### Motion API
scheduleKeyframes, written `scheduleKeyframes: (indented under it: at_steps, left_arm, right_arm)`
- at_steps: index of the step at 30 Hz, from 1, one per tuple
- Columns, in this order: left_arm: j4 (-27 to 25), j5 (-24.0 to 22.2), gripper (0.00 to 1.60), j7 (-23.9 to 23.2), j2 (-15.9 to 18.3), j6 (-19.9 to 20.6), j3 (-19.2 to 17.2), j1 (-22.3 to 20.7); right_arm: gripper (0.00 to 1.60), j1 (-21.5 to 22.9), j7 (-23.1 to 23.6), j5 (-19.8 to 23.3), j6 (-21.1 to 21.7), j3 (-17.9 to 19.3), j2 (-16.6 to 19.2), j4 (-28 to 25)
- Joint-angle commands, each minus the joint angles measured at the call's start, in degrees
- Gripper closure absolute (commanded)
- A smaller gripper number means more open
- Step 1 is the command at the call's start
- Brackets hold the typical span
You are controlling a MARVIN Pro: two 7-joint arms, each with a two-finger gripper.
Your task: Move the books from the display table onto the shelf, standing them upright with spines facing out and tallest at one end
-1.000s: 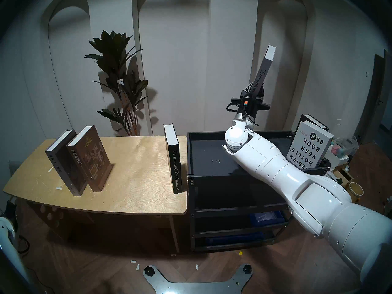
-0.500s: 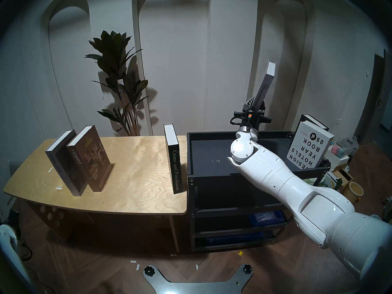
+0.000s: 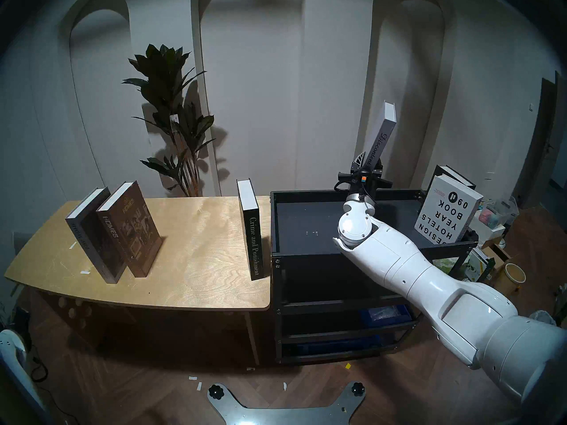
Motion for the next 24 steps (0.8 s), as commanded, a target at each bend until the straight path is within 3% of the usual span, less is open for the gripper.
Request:
scheduleKeyframes:
  at_steps: [1, 24]
  left_arm:
    - [-1.79, 0.32, 0.0, -1.1, 0.17, 0.11, -0.71, 0.96]
    - [-3.99, 1.54, 0.0, -4.01, -0.6, 2.98, -1.86, 3.34]
  right_arm:
    - [1.6, 1.29, 1.44, 0.27, -0.68, 0.6, 1.48, -3.9]
    - [1.6, 0.38, 7.87, 4.61, -1.13, 0.68, 6.89, -14.24]
